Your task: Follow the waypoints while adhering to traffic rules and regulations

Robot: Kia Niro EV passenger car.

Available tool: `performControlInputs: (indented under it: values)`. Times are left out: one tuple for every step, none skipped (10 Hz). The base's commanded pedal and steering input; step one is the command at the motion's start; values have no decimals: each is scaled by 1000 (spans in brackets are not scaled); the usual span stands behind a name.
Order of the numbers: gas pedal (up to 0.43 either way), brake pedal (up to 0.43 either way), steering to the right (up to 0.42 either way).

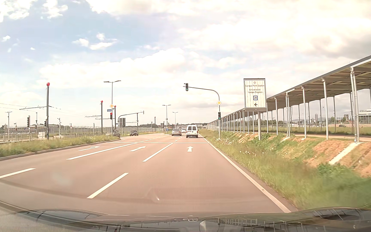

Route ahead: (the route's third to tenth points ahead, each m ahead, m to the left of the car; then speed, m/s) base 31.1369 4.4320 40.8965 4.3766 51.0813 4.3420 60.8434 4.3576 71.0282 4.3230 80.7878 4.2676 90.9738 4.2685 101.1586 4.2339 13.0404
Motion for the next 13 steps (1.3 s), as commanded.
performControlInputs:
  values:
    - [67,0,-2]
    - [67,0,-2]
    - [79,0,-2]
    - [79,0,-1]
    - [87,0,-1]
    - [87,0,-1]
    - [87,0,-1]
    - [87,0,-1]
    - [87,0,-1]
    - [87,0,-1]
    - [87,0,-1]
    - [87,0,-1]
    - [87,0,-1]
